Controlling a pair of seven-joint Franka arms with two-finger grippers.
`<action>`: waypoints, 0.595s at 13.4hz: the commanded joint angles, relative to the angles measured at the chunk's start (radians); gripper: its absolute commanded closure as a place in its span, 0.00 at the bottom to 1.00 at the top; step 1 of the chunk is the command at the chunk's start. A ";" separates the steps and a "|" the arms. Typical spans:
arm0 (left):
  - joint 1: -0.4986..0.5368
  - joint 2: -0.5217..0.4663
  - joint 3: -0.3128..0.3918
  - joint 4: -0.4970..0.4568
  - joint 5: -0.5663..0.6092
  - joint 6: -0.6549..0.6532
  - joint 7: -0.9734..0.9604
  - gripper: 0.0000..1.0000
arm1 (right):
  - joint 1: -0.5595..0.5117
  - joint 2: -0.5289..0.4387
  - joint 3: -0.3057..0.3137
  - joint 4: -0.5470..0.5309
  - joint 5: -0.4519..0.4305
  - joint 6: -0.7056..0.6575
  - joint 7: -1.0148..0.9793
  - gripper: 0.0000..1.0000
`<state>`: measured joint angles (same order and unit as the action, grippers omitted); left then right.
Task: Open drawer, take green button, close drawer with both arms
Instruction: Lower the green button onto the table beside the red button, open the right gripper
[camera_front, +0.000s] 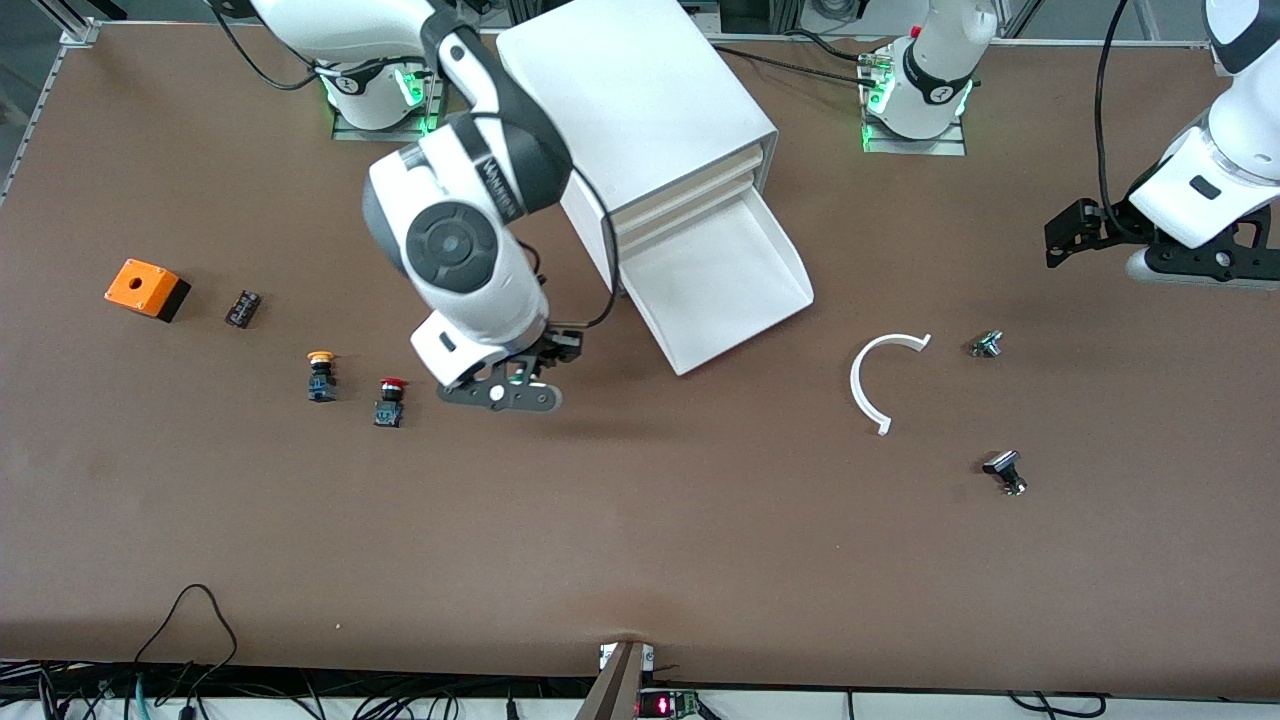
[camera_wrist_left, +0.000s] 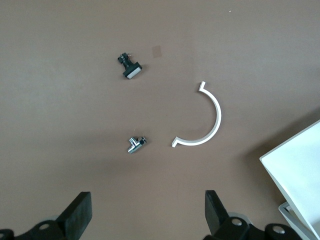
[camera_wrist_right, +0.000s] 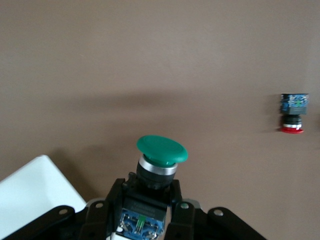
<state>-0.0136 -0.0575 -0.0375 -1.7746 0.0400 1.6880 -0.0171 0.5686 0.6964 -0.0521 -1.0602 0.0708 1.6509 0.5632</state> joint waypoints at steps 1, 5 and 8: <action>-0.011 0.001 -0.004 0.020 0.014 -0.047 -0.082 0.01 | -0.053 -0.170 0.012 -0.322 0.007 0.091 -0.147 1.00; -0.011 0.094 -0.002 0.023 0.014 -0.051 -0.096 0.01 | -0.061 -0.320 -0.049 -0.777 0.007 0.415 -0.298 1.00; -0.034 0.218 -0.024 0.023 0.021 -0.039 -0.087 0.01 | -0.065 -0.305 -0.069 -0.875 0.009 0.512 -0.310 1.00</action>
<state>-0.0206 0.0656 -0.0444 -1.7796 0.0401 1.6455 -0.0950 0.5045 0.4329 -0.1175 -1.8365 0.0708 2.1000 0.2743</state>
